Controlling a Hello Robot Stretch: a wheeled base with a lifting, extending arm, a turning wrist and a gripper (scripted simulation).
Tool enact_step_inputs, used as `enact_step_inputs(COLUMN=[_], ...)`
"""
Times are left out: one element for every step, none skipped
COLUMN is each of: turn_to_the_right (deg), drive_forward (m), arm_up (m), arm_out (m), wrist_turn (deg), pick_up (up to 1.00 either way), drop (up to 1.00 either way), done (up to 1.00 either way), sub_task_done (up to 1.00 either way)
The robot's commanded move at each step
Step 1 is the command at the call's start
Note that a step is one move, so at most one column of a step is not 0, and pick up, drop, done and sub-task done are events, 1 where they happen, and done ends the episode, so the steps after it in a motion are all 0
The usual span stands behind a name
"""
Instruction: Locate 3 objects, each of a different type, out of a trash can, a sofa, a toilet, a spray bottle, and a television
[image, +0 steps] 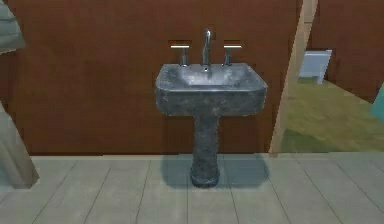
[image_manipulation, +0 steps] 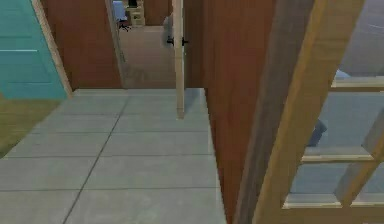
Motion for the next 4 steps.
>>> enact_step_inputs(turn_to_the_right=[-45.0, -18.0, 0.0, -33.0], drive_forward=[0.00, 0.00, 0.30, 0.00], arm_up=[0.00, 0.00, 0.00, 0.00], arm_out=[0.00, 0.00, 0.00, 0.00], wrist_turn=[0.0, 0.0, 0.0, 0.0], pick_up=[0.00, 0.00, 0.00, 0.00], drop=[0.00, 0.00, 0.00, 0.00], done=[0.00, 0.00, 0.00, 0.00], sub_task_done=[0.00, 0.00, 0.00, 0.00])
